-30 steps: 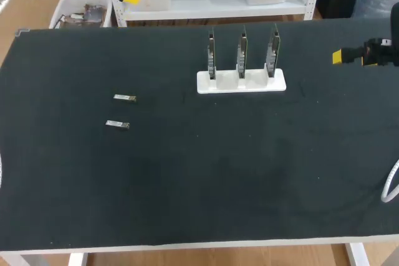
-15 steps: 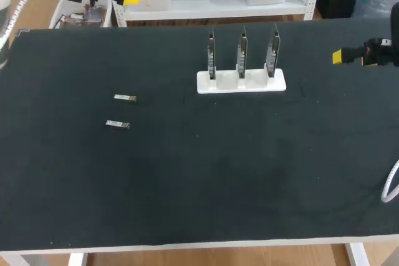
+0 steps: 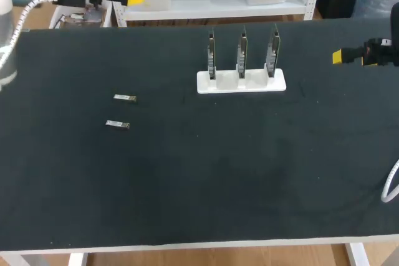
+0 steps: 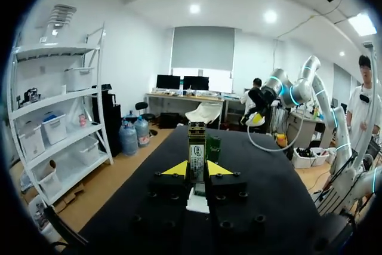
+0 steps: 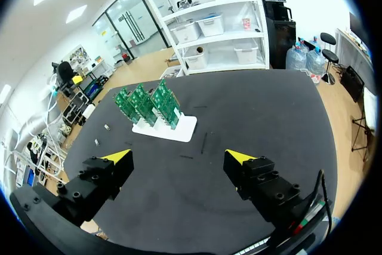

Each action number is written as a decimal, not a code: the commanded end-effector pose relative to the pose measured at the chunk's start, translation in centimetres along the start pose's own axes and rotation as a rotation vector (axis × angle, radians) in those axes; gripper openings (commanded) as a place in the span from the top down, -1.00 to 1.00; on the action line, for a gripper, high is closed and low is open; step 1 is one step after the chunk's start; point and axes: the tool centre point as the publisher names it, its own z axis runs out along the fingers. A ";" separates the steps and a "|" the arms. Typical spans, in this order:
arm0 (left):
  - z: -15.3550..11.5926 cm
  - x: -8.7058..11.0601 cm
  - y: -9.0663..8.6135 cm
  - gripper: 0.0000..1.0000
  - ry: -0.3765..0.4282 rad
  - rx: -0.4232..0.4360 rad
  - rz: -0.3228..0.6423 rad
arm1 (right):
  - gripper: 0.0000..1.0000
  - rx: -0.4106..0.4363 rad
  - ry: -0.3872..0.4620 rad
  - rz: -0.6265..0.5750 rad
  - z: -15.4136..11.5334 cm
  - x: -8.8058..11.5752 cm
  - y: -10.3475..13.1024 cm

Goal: Pick up the optical module with the left hand, and insert it into the network port with the right hand.

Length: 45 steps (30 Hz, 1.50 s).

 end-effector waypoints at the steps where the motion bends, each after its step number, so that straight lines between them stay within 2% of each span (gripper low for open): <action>1: 2.8 -0.3 -1.4 1.00 -0.065 0.009 0.016 | -1.00 0.009 0.000 0.001 -0.1 0.0 0.2; 5: 4.9 -1.0 -3.0 1.00 -0.062 0.085 0.061 | -1.00 0.009 0.000 0.001 -0.1 0.0 0.2; 10: 5.3 -1.0 -3.0 1.00 -0.060 0.097 0.072 | -1.00 0.009 0.000 0.001 -0.1 0.0 0.2; 14: 5.8 -1.1 -2.9 1.00 -0.099 0.093 0.019 | -1.00 0.009 0.000 0.001 -0.1 0.0 0.2; 16: 6.3 -1.0 -2.7 1.00 -0.093 0.076 -0.060 | -1.00 0.009 0.000 0.001 -0.1 0.0 0.2; 18: 6.7 -0.8 -2.5 1.00 -0.098 0.070 -0.076 | -1.00 0.009 0.000 0.001 -0.1 0.0 0.2; 27: 8.5 -0.3 -3.3 1.00 -0.097 0.082 -0.019 | -1.00 0.009 0.000 0.001 -0.1 0.0 0.2; 33: 9.8 1.2 -3.6 1.00 -0.056 0.100 -0.017 | -1.00 0.009 0.000 0.001 -0.1 0.0 0.2; 35: 10.2 1.3 -3.7 1.00 -0.043 0.113 0.013 | -1.00 0.009 0.000 0.001 -0.1 0.0 0.2; 45: 11.5 1.4 -3.8 1.00 -0.122 0.192 0.037 | -1.00 0.009 0.000 0.001 -0.1 0.0 0.2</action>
